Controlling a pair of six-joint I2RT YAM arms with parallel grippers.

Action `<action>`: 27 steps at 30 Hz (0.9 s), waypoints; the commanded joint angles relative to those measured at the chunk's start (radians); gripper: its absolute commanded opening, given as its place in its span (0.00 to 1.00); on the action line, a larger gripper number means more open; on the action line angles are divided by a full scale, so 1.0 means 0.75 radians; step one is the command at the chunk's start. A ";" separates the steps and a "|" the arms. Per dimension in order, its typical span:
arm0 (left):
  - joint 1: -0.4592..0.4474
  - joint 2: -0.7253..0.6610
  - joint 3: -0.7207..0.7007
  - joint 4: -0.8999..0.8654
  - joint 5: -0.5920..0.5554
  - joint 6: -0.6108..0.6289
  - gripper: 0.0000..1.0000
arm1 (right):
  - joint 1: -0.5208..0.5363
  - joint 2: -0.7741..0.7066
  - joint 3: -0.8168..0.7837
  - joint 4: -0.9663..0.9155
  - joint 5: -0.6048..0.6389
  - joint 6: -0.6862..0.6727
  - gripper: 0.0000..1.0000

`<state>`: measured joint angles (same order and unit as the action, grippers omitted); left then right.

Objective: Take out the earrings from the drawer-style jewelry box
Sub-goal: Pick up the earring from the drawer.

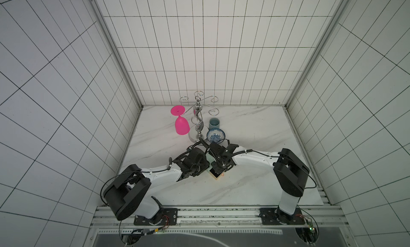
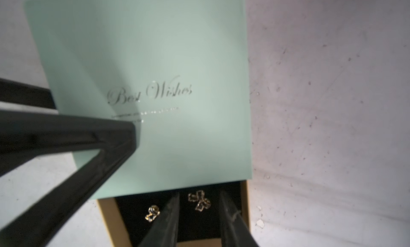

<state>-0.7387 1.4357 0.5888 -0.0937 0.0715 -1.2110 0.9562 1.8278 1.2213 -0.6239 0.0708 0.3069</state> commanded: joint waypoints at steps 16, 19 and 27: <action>-0.010 0.020 0.031 -0.027 -0.023 0.002 0.48 | 0.017 0.104 0.098 -0.079 0.055 0.012 0.18; -0.009 0.021 0.031 -0.026 -0.021 0.001 0.48 | 0.020 0.088 0.106 -0.082 0.064 0.007 0.16; -0.010 0.021 0.027 -0.029 -0.022 0.005 0.48 | 0.018 0.040 0.161 -0.113 0.081 0.008 0.15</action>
<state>-0.7387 1.4364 0.5892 -0.0933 0.0711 -1.2114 0.9585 1.8652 1.2602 -0.6510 0.0971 0.3099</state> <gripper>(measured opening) 0.483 0.154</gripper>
